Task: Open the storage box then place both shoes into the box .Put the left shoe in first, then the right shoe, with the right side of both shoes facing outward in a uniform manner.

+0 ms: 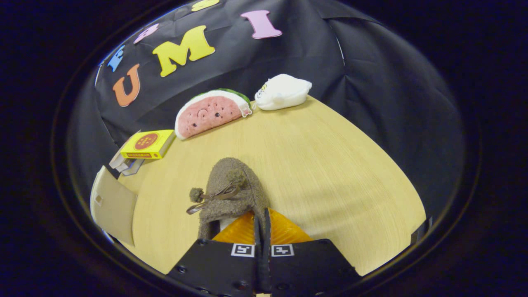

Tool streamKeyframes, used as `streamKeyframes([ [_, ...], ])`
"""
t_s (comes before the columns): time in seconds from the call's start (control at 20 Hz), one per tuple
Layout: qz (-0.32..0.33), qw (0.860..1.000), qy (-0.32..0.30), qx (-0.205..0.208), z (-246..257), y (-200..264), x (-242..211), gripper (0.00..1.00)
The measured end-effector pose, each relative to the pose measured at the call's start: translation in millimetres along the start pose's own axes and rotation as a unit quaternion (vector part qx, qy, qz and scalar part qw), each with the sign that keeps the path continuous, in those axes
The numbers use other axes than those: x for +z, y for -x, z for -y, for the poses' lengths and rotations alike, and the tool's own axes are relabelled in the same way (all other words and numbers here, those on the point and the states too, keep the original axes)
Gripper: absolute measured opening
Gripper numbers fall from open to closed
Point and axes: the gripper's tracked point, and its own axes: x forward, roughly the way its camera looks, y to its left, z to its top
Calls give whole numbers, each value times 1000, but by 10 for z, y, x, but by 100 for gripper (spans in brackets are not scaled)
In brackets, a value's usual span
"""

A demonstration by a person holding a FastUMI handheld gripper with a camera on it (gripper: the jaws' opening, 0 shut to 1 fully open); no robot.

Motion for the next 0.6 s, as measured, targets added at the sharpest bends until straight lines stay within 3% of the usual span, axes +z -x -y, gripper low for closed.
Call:
streamKeyframes([
  [0.2, 14, 1000, -5, 18, -382, 344, 60, 0],
  [0.6, 33, 997, -7, 71, -1974, 1123, 343, 0],
])
